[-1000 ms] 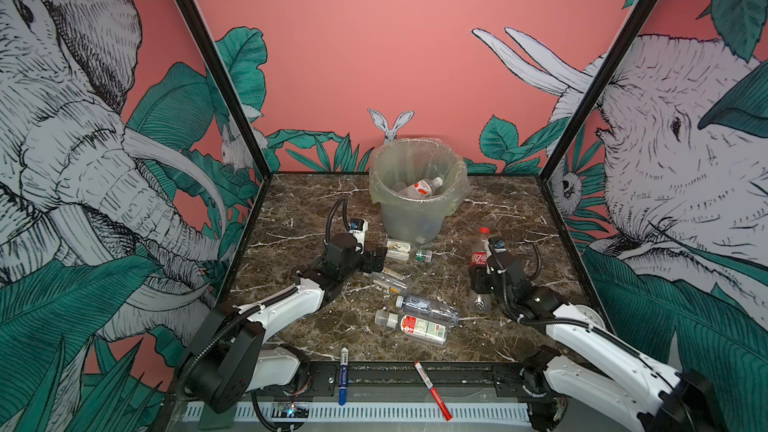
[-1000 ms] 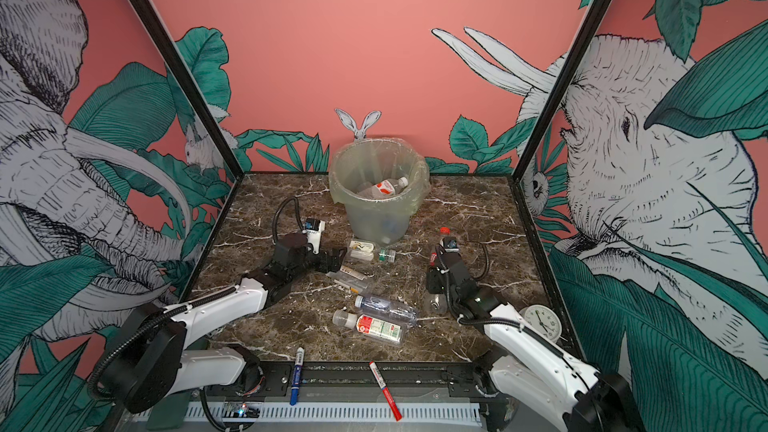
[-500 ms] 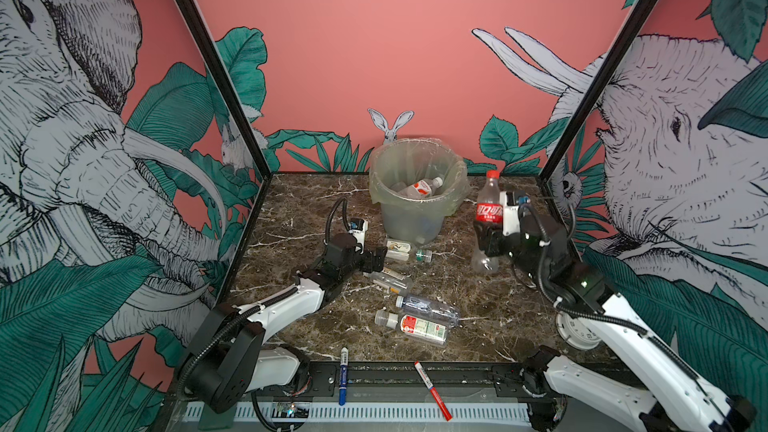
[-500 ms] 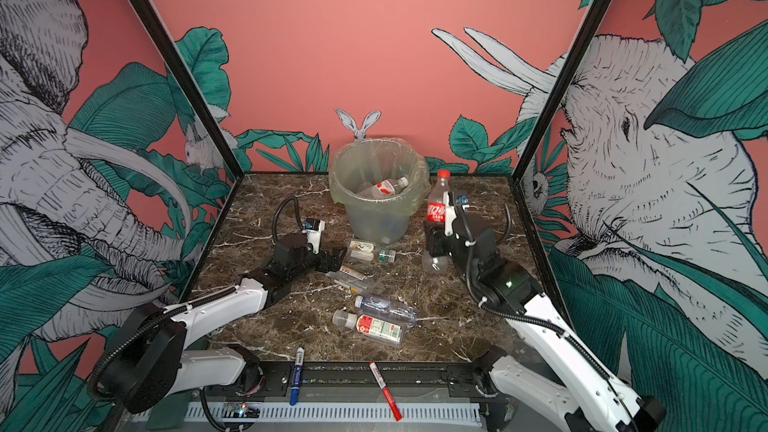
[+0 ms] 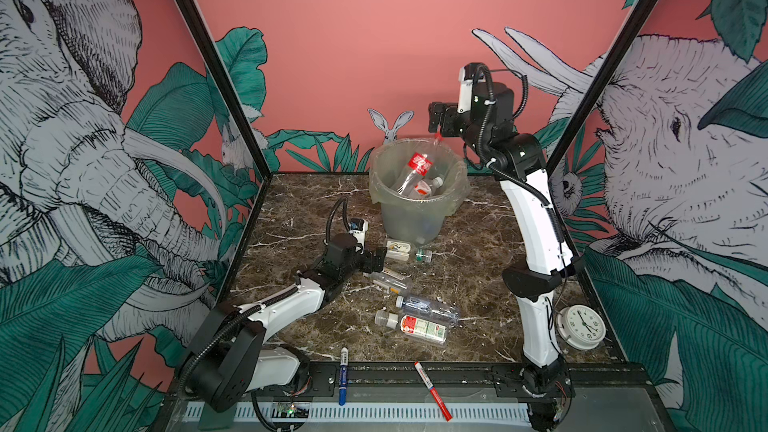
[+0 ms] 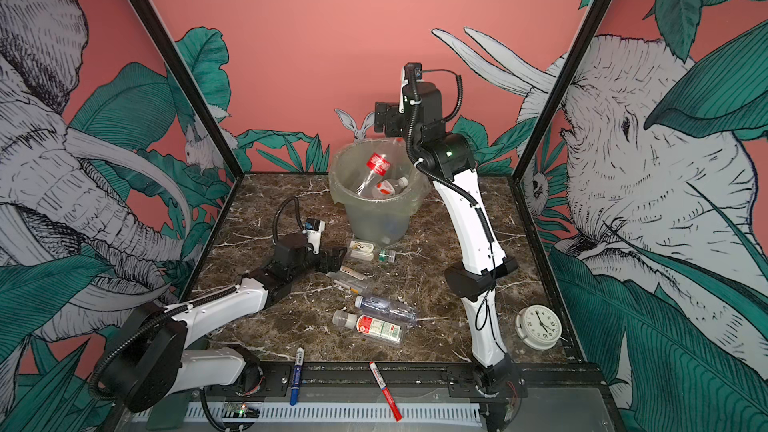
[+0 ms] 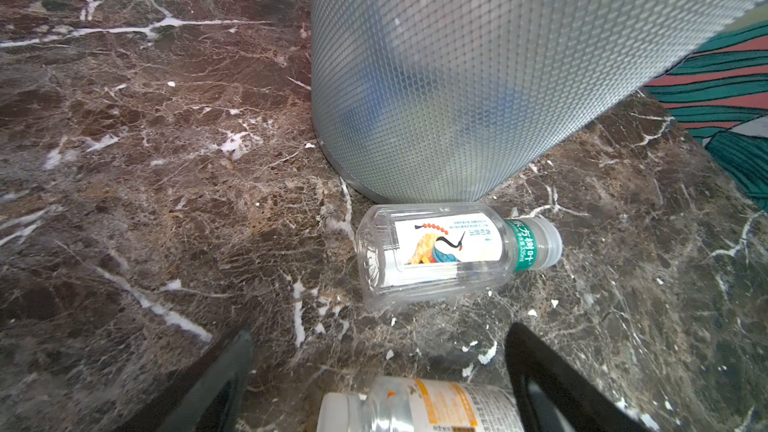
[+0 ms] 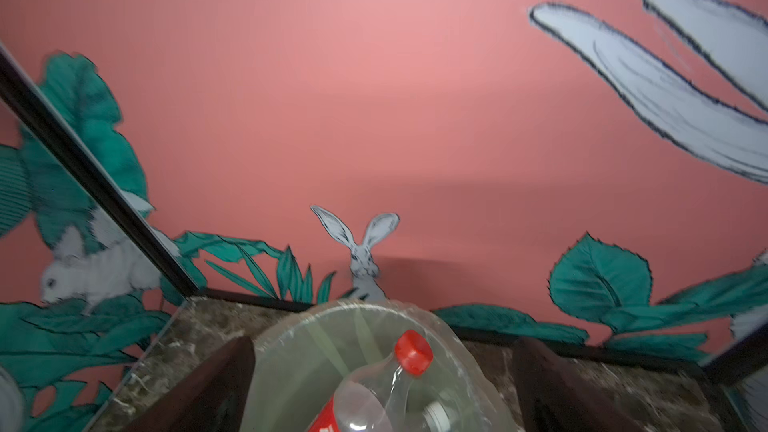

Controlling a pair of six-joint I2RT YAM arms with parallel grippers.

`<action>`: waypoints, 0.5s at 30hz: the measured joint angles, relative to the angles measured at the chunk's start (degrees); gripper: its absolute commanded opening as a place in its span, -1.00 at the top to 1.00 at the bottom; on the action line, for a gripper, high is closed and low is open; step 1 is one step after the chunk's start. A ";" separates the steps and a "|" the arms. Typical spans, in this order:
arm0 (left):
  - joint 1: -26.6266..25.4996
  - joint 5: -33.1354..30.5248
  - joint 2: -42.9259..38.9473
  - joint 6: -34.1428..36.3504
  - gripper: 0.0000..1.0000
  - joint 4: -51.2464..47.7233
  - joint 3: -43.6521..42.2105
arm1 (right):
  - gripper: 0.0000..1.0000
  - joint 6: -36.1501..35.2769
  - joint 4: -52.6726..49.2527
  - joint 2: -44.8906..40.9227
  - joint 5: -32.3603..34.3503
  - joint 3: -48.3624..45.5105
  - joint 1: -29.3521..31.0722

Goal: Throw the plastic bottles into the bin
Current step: 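Carry the Coca-Cola bottle with the right gripper over the bin, then withdraw the right arm from the bin back toward the table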

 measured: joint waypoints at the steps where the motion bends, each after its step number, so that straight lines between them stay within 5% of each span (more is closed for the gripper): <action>1: 0.00 -0.04 -0.09 0.00 -0.92 0.00 0.00 | -0.97 -0.11 1.38 -3.02 0.39 -7.28 -0.33; 4: 0.00 -0.07 -0.48 0.00 -0.92 -0.02 0.00 | -0.98 -0.20 5.79 -13.60 0.76 -28.50 -0.76; 15: 0.00 -0.04 -1.09 0.07 -0.92 -0.09 0.00 | -0.97 1.60 22.84 -45.55 1.57 -75.47 -1.18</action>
